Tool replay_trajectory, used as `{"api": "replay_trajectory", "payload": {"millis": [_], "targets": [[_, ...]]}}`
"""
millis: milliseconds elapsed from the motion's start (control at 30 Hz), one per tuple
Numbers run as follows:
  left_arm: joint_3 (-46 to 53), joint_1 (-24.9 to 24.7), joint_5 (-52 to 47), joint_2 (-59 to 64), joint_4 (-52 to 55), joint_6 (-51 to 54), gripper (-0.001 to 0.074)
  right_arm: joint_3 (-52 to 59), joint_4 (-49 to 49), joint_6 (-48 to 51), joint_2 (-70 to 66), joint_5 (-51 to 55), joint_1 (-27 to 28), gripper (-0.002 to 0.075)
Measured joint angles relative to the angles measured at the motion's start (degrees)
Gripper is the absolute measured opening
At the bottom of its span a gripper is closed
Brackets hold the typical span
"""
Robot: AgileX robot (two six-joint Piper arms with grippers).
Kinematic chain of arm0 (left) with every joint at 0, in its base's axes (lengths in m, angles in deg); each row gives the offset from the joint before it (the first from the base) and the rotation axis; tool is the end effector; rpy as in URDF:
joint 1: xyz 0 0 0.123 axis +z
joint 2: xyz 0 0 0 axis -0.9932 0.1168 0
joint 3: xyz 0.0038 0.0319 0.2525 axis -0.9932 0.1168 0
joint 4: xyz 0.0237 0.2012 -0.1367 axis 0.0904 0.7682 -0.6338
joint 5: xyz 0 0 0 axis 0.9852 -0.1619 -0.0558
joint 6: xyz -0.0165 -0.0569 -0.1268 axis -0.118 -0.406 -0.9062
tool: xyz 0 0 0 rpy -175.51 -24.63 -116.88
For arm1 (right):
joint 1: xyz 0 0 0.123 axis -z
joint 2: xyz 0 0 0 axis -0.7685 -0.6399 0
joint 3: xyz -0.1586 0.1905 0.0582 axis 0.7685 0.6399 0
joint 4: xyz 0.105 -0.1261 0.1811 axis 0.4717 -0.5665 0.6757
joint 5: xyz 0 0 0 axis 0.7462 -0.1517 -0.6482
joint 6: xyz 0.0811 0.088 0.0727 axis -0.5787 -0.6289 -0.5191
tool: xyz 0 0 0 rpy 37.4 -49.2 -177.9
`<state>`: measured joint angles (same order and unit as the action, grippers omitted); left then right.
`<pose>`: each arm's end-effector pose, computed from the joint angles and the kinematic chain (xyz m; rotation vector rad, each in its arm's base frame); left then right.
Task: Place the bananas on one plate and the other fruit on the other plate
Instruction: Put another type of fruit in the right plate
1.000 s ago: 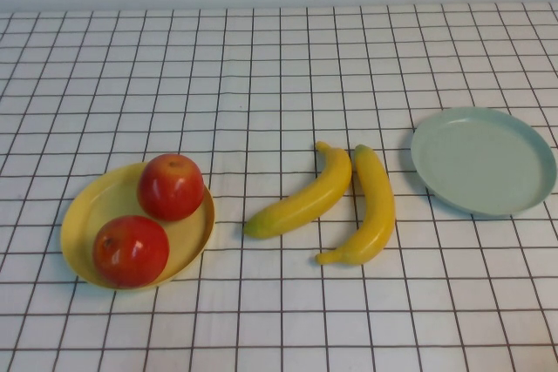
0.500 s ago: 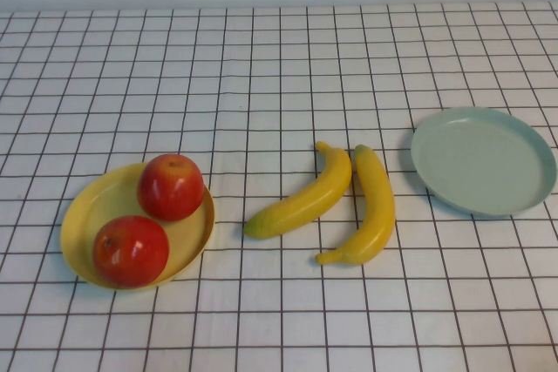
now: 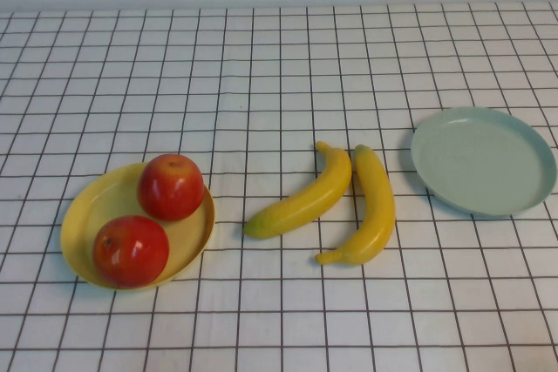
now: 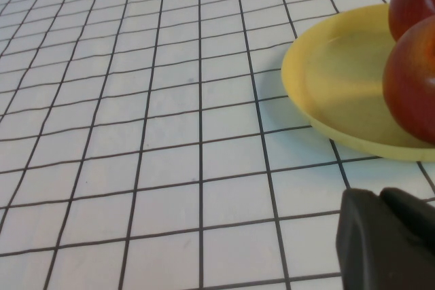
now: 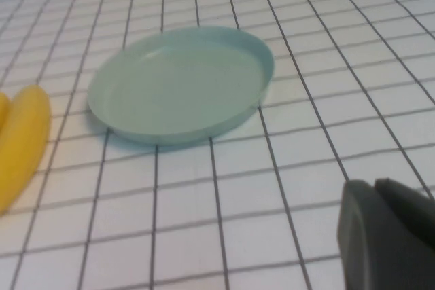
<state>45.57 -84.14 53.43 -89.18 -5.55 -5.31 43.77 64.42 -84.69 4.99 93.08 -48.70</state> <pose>0.1222 -0.0032 0.1569 0.1948 1.8710 0.1088 0.1247 -0.0010 0.1619 0.1794 1.8228 0.1239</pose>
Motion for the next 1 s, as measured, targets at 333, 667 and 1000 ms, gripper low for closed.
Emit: {"api": "replay_trajectory", "payload": {"millis": [333,667,1000], "targets": [[0.00,0.09,0.00,0.00,0.00,0.00,-0.0003,-16.26,1.70,0.00,0.00,4.21,0.00,-0.0016],[0.00,0.09,0.00,0.00,0.00,0.00,-0.0003,-34.18,3.51,0.70,-4.75,16.98,0.00,-0.0016],[0.00,0.09,0.00,0.00,0.00,0.00,-0.0003,-35.46,14.83,14.38,-22.25,21.25,0.00,-0.0016]]}}
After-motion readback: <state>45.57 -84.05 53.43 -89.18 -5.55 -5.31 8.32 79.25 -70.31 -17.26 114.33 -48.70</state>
